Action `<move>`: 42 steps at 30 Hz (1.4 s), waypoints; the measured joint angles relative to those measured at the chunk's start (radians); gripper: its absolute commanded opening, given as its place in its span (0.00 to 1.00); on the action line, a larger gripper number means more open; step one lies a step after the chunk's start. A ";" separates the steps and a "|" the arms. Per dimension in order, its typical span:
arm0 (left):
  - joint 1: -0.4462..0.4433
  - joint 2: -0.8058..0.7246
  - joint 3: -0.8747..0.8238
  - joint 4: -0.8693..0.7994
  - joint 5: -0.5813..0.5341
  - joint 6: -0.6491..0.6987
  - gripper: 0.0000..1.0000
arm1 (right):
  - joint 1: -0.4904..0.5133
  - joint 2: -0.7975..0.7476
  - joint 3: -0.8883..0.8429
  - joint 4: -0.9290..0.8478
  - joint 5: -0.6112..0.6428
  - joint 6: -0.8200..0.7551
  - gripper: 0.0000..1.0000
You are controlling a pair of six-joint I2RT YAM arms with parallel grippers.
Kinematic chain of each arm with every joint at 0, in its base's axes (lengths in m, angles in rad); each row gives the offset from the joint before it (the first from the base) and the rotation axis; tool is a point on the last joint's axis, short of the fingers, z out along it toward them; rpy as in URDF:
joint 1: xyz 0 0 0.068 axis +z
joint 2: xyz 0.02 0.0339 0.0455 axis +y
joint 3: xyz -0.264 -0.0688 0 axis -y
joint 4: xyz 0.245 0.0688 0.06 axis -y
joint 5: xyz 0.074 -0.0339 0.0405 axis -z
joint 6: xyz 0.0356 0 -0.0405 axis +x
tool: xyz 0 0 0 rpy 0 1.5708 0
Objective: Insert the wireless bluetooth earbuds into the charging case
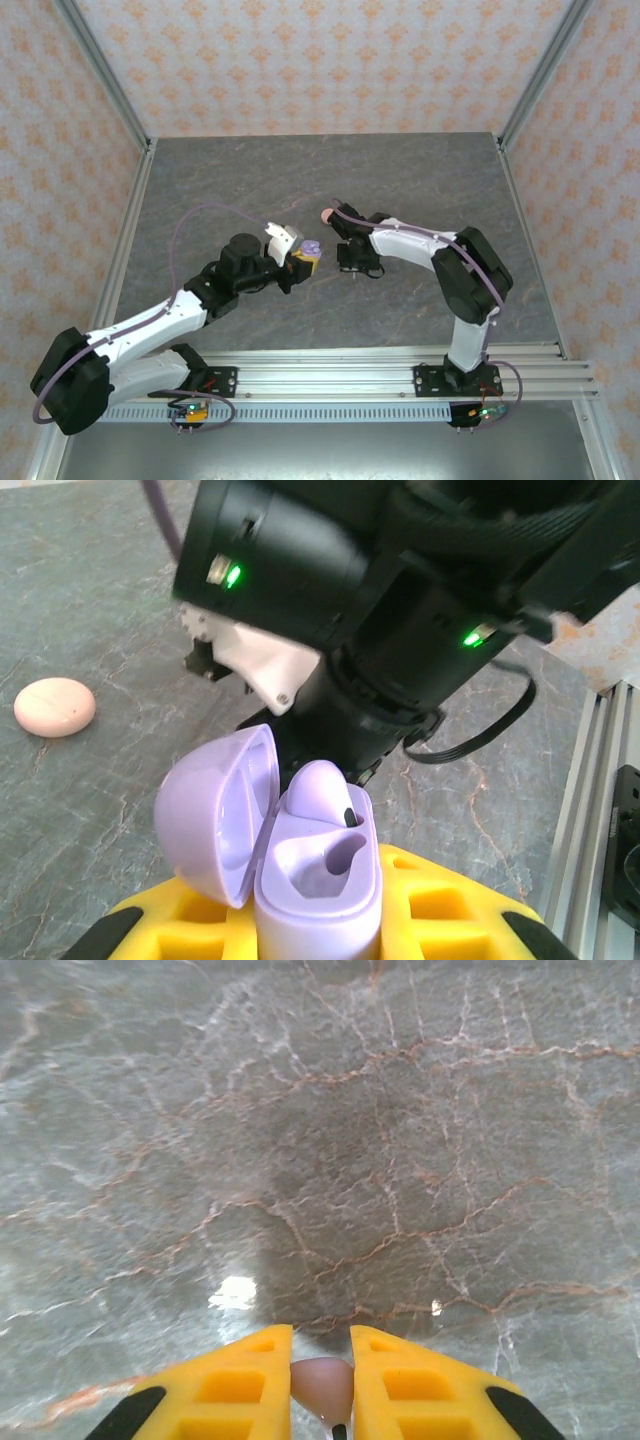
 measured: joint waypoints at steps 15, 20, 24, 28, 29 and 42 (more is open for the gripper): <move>0.000 0.040 -0.038 0.105 -0.042 0.001 0.13 | -0.023 -0.290 -0.132 0.167 -0.101 0.019 0.17; 0.000 0.058 -0.038 0.121 -0.042 0.003 0.13 | -0.025 -0.362 -0.145 0.206 -0.130 0.023 0.18; 0.000 0.084 -0.038 0.137 -0.042 0.005 0.13 | -0.025 -0.423 -0.165 0.247 -0.161 0.023 0.18; -0.004 0.126 -0.038 0.161 -0.042 0.004 0.13 | -0.025 -0.476 -0.192 0.296 -0.199 0.023 0.18; -0.008 0.137 -0.038 0.167 -0.041 0.005 0.14 | -0.024 -0.487 -0.198 0.313 -0.206 0.024 0.18; -0.070 0.272 0.021 0.216 -0.044 0.003 0.13 | -0.008 -0.541 -0.227 0.444 -0.241 0.037 0.18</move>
